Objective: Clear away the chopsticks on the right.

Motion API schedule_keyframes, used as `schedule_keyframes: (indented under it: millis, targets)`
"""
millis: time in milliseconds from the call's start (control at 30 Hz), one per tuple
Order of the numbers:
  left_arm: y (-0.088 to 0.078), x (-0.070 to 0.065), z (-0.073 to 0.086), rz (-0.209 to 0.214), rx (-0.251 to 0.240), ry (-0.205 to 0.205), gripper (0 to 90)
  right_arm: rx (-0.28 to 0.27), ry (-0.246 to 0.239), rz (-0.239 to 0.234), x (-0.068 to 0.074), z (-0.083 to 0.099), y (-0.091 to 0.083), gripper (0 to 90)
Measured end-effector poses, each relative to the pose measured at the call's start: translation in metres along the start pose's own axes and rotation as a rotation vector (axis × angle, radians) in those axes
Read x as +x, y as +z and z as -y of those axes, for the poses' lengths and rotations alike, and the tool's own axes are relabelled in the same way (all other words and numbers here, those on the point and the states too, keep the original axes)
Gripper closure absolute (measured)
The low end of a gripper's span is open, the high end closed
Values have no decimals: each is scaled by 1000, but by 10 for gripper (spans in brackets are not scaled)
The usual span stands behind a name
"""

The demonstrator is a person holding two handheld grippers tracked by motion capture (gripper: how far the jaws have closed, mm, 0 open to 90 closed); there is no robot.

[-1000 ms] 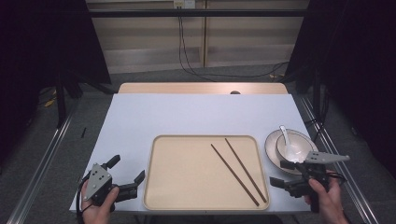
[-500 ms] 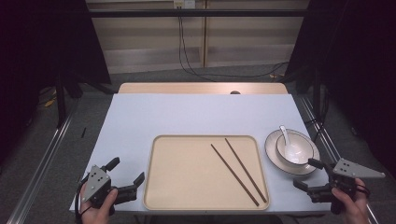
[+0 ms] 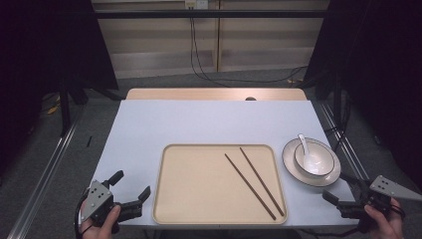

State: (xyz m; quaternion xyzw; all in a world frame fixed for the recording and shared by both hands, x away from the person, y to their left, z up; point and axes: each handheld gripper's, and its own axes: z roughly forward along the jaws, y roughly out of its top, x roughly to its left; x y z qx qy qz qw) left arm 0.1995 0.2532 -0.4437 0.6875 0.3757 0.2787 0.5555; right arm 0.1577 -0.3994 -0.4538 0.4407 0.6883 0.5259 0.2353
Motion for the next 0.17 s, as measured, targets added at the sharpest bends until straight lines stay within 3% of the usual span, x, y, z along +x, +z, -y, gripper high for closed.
schedule_keyframes:
  millis: [167]
  targets:
    - [0,1,0,-7,4,-12,12,-3,-10,6,1,1,1,0]
